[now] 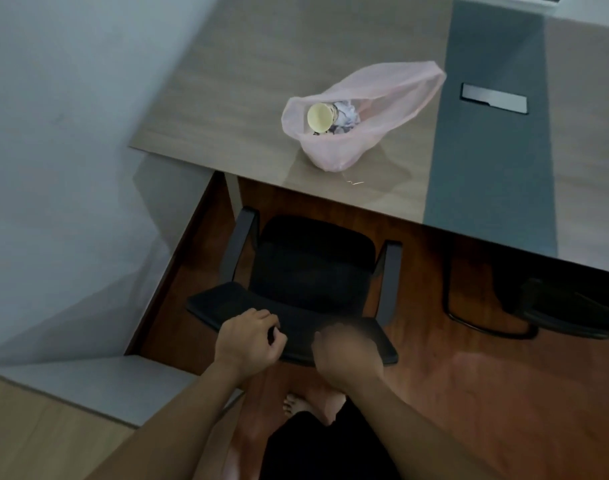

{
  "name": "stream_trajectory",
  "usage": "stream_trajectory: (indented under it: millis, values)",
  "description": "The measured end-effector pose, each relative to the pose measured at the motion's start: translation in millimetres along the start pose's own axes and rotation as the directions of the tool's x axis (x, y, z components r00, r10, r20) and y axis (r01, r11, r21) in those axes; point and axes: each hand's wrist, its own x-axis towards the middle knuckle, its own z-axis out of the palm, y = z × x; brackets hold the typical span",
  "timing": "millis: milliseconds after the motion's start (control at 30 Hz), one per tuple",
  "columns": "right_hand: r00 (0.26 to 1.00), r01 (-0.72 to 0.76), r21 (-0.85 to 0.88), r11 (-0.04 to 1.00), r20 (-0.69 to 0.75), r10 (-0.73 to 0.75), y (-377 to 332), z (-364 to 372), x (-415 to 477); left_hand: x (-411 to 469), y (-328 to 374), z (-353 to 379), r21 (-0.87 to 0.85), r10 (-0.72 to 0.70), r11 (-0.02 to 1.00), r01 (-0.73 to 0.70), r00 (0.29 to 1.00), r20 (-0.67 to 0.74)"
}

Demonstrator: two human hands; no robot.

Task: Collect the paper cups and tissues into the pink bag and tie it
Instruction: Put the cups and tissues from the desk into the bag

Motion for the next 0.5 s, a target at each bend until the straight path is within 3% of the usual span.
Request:
stream_trajectory:
  millis: [233, 500]
  values:
    - [0.999, -0.042, -0.013, 0.999, -0.005, 0.042, 11, -15, 56, 61, -2, -9, 0.012, -0.011, 1.0, 0.011, 1.0, -0.003]
    - [0.989, -0.065, 0.026, 0.998, -0.128, 0.068, 25, -31, 134, 148, -8, -22, 0.007, -0.019, 1.0, 0.019, 1.0, 0.001]
